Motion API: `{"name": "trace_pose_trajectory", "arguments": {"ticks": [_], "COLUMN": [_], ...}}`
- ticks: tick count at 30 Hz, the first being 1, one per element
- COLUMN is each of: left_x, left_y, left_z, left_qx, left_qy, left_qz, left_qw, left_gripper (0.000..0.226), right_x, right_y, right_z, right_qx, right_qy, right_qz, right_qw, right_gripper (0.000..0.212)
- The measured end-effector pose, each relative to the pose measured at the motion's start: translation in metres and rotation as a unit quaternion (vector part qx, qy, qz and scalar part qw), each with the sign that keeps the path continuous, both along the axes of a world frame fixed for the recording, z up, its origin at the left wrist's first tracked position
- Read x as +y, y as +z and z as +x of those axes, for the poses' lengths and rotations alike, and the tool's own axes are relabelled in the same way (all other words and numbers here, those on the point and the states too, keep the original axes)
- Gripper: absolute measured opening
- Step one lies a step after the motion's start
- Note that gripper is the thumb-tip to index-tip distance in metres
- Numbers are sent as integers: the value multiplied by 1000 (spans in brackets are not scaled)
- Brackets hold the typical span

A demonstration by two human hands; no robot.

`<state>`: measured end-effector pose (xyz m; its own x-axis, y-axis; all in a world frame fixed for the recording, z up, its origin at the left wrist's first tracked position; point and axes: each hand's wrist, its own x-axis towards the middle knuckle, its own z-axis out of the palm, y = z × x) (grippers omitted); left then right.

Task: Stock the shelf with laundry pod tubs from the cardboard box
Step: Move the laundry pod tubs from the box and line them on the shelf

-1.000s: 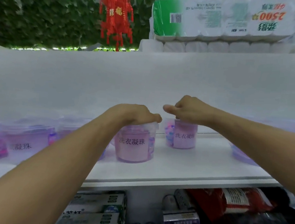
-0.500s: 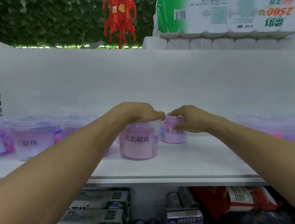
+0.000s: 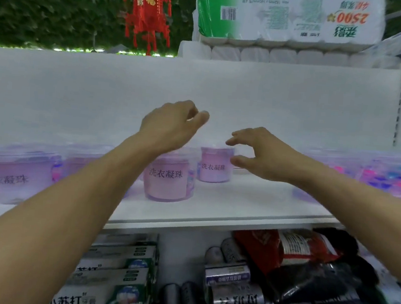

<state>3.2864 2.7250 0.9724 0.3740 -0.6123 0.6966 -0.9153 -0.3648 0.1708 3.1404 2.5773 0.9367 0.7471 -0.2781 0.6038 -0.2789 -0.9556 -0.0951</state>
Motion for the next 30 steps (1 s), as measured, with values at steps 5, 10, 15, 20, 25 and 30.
{"name": "trace_pose_trajectory", "arguments": {"ticks": [5, 10, 15, 20, 25, 30], "left_x": [27, 30, 25, 28, 29, 30], "left_y": [-44, -81, -86, -86, -88, -91], "left_z": [-28, -19, -26, -27, -26, -24], "left_qx": [-64, -116, -110, -111, -116, -97], "left_qy": [-9, 47, 69, 70, 69, 68], "left_qz": [48, -12, -36, -31, -35, -57], "left_qw": [997, 992, 991, 991, 990, 991], "left_gripper": [64, 74, 70, 68, 66, 58], "right_x": [-21, -57, -55, -30, -44, -31], "right_y": [30, 27, 14, 12, 17, -6], "right_z": [-91, -142, -134, -103, -106, -72], "right_qx": [65, 165, 143, 31, 147, -7], "right_qy": [-48, -82, -103, -9, 66, 101], "right_qz": [46, 117, 12, 25, 85, -3], "right_qw": [996, 976, 984, 999, 983, 995], "right_gripper": [50, 71, 73, 73, 61, 52]}}
